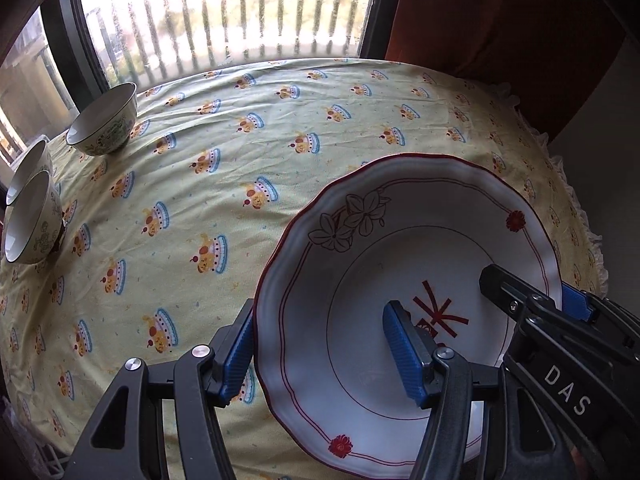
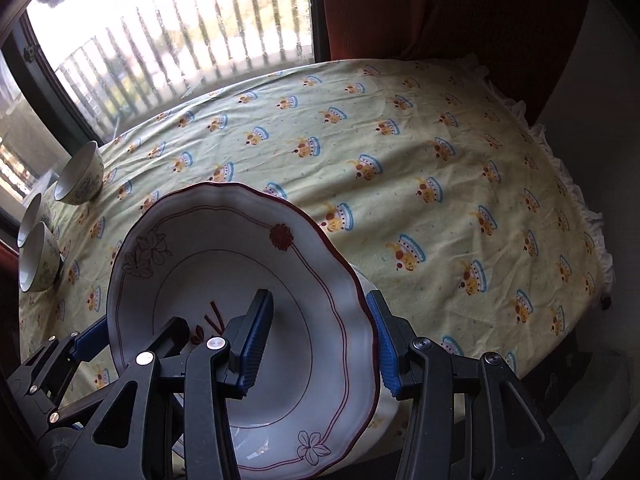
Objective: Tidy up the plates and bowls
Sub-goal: 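Lift the red-rimmed dish with both grippers and carry it toward the plate stack, then lower the red-rimmed dish onto the stacked flowered plates with both grippers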
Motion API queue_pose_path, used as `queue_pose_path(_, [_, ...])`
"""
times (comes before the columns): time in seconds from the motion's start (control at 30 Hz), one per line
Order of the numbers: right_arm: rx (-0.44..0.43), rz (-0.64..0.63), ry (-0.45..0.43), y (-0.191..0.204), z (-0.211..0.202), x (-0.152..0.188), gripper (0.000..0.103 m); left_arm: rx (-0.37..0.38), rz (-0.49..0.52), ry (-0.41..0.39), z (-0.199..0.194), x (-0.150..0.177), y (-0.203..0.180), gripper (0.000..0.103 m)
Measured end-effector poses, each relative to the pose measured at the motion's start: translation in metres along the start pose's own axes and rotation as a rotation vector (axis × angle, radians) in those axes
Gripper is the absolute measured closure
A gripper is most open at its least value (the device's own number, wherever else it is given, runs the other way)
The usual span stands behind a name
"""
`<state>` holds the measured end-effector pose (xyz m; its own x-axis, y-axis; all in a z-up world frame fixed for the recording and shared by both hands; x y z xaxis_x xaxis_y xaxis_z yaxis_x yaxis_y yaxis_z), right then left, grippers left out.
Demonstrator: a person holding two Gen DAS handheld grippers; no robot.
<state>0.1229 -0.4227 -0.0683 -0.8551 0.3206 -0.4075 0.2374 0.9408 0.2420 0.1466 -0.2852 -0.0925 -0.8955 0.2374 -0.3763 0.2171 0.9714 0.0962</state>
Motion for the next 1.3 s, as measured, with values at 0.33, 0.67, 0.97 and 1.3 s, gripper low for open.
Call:
queue_pose_path(0.33, [-0.007,-0.020,0.094,-0.035,0.018,0.007,0.052,-0.011,-0.037,0.087,0.021,0.013,-0.028,0.040])
queue_pose_path(0.67, [-0.058,-0.059,0.154,-0.047,0.038,0.004,0.052,-0.048,-0.110,0.119,0.035,0.022,-0.034,0.040])
queue_pose_path(0.97, [-0.114,-0.106,0.173,-0.048,0.041,0.006,0.052,-0.086,-0.147,0.102,0.032,0.027,-0.033,0.039])
queue_pose_path(1.3, [-0.161,-0.110,0.125,-0.061,0.021,0.006,0.079,-0.119,-0.184,0.102,0.030,0.031,-0.032,0.040])
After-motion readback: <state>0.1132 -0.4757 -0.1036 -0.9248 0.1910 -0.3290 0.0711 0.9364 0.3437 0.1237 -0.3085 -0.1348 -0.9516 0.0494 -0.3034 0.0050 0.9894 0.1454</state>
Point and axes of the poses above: each gripper's, at about its wrist camera, not at the fingertips, and z roughly the way its jaws point, y to its left, x to its underside, the point moved 6 cm from there along z, roughly the way its jaws point, and after that the axes turned 13 degrees about -x, right-handed, at the moved point
